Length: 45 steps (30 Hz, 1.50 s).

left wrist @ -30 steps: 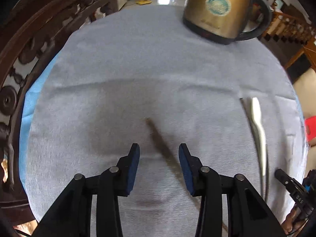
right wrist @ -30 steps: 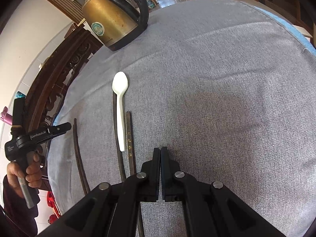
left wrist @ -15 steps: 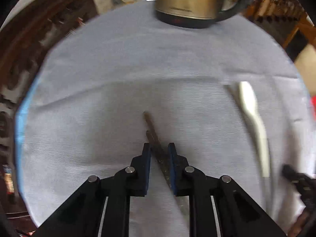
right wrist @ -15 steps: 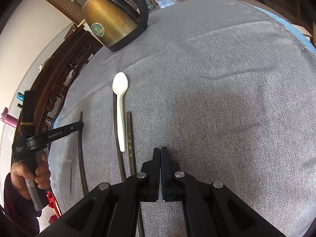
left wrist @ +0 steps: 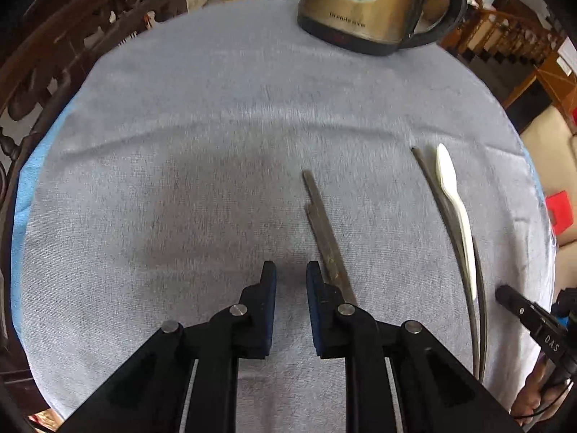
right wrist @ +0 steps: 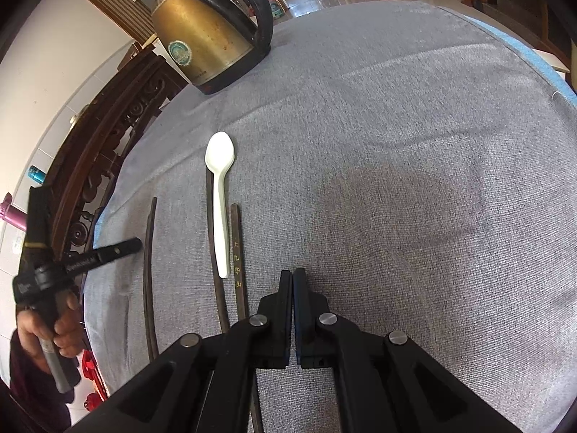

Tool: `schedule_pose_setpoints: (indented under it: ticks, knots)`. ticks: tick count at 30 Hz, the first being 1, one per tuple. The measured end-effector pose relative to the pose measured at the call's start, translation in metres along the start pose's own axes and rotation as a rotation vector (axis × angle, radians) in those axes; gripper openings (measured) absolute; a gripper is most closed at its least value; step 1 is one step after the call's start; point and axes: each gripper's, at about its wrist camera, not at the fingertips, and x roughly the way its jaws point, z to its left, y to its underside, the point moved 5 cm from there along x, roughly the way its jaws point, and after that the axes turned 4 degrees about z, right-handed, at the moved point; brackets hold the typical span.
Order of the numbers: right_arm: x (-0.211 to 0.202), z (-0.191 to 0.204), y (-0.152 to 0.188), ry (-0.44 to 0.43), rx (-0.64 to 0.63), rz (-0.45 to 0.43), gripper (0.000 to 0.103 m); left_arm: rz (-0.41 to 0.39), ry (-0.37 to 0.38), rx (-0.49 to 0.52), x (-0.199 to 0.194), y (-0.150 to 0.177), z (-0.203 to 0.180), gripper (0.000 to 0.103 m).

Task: Organize utensils
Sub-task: 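Lift the held chopsticks upright with both tools toward the holder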

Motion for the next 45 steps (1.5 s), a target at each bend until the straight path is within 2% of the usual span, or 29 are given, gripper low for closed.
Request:
schedule_pose_setpoints:
  ticks: [5, 8, 10, 11, 14, 16, 18, 20, 22, 27, 29, 33, 37, 39, 40, 41, 45]
  knots:
    - [-0.002, -0.003, 0.001, 0.001, -0.003, 0.004, 0.002, 0.000, -0.009, 0.022, 0.001, 0.001, -0.008, 0.017]
    - [-0.002, -0.003, 0.001, -0.002, -0.001, 0.003, 0.002, -0.018, -0.064, 0.053, 0.006, -0.005, -0.018, 0.017]
    - [-0.002, -0.003, 0.001, -0.005, 0.000, 0.001, 0.002, -0.022, -0.067, 0.073, 0.012, -0.008, -0.033, 0.018]
    - [-0.002, -0.003, 0.001, -0.005, 0.000, 0.000, 0.002, -0.020, -0.053, 0.084, 0.014, -0.010, -0.039, 0.018]
    - [-0.002, -0.003, 0.002, -0.007, -0.003, 0.001, 0.002, -0.005, 0.090, 0.107, 0.013, -0.008, -0.057, 0.021]
    - [-0.003, -0.004, 0.002, -0.009, -0.005, 0.003, 0.002, -0.054, 0.064, 0.073, 0.005, -0.015, -0.049, 0.021]
    - [-0.003, -0.004, 0.002, -0.007, -0.005, 0.006, 0.002, -0.054, 0.065, 0.011, 0.003, -0.023, -0.033, 0.021]
    - [-0.003, -0.002, 0.002, 0.000, -0.007, 0.001, 0.002, -0.046, 0.059, -0.007, 0.002, -0.026, -0.026, 0.021]
    - [-0.002, -0.001, 0.002, 0.008, -0.013, -0.006, 0.002, -0.052, 0.031, 0.016, 0.000, -0.029, -0.030, 0.021]
    - [-0.001, 0.000, 0.002, 0.002, -0.017, -0.001, 0.002, -0.024, 0.052, 0.061, 0.012, -0.041, -0.063, 0.023]
    - [-0.001, -0.002, 0.001, -0.006, -0.018, 0.004, 0.002, -0.020, 0.061, 0.073, 0.018, -0.050, -0.074, 0.030]
    - [-0.001, -0.004, 0.000, -0.016, -0.018, 0.011, 0.002, 0.007, 0.046, 0.123, 0.033, -0.056, -0.098, 0.033]
    - [-0.002, -0.005, -0.001, -0.018, -0.022, 0.013, 0.002, 0.002, -0.006, 0.174, 0.035, -0.061, -0.109, 0.032]
    - [-0.002, -0.005, -0.001, -0.018, -0.024, 0.014, 0.002, 0.004, -0.024, 0.195, 0.041, -0.068, -0.114, 0.027]
    - [-0.002, -0.006, -0.001, -0.018, -0.024, 0.015, 0.002, -0.001, -0.048, 0.212, 0.047, -0.073, -0.117, 0.015]
    - [-0.002, -0.006, -0.002, -0.017, -0.025, 0.017, 0.002, -0.009, -0.068, 0.232, 0.048, -0.074, -0.117, 0.009]
    - [-0.001, 0.000, -0.005, 0.014, -0.042, 0.036, 0.001, -0.016, -0.044, 0.193, 0.047, -0.076, -0.103, 0.006]
